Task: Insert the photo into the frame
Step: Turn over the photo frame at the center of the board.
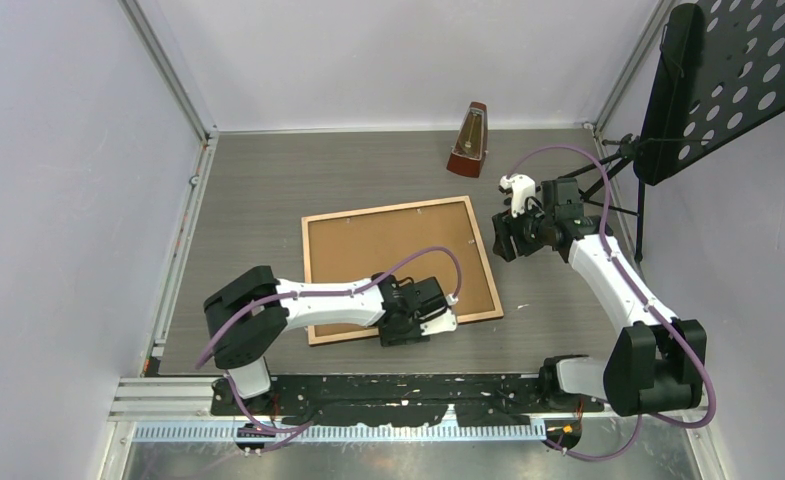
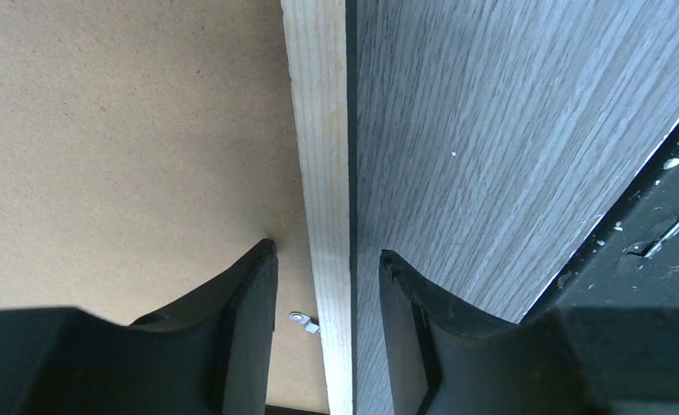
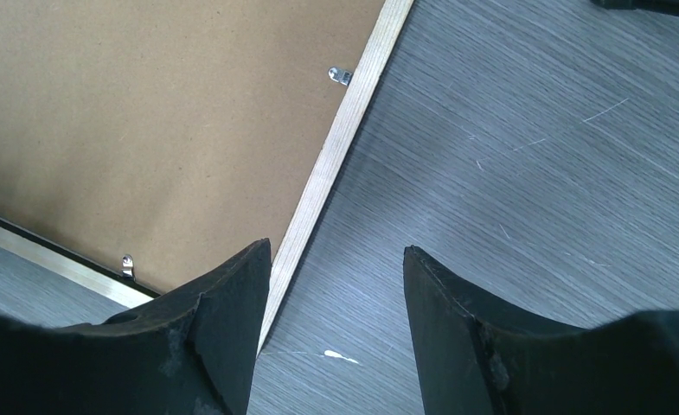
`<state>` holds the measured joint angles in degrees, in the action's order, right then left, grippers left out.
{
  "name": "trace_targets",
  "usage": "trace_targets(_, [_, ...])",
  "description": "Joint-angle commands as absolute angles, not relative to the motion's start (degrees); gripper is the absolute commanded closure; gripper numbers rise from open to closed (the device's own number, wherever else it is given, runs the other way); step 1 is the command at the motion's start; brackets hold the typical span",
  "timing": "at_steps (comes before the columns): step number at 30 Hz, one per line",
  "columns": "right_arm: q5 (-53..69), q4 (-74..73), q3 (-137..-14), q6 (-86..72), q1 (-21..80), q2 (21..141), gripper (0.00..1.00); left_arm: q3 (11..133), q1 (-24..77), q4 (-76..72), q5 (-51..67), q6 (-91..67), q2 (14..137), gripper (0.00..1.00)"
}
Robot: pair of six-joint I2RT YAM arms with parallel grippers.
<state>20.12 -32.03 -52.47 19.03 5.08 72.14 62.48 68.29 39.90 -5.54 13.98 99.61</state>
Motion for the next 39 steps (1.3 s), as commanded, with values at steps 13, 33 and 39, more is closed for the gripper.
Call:
trace_targets(13, [22.4,-30.9,-53.3,19.7,4.2,72.2,0.37,63.8,70.9,40.5,-3.0,14.1,102.1,0.69])
trace_targets(33, [32.1,-39.5,-49.6,37.1,4.1,65.1,0.33,64.7,70.7,41.2,-3.6,14.9,103.2,1.00])
trace_targets(39, [37.8,-43.8,-44.2,49.1,4.1,59.8,0.26,65.2,68.5,42.0,-1.3,15.8,102.3,1.00])
